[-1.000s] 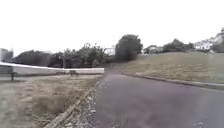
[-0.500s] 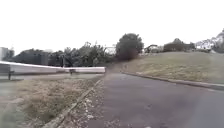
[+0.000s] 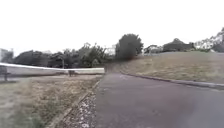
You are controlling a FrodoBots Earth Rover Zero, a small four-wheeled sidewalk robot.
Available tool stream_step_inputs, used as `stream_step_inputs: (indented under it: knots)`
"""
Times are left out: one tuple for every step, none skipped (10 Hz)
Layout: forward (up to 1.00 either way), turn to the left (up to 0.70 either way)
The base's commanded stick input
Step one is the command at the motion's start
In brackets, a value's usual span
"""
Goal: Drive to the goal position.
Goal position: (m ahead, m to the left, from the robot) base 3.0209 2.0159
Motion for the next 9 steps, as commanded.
stream_step_inputs:
  knots:
    - [0.45,0.23]
    - [0.45,0.13]
    - [0.45,0.03]
    - [0.45,0.06]
    - [0.45,0.15]
    - [0.45,0.24]
    - [0.45,0.00]
    - [0.45,0.00]
    - [0.45,0.04]
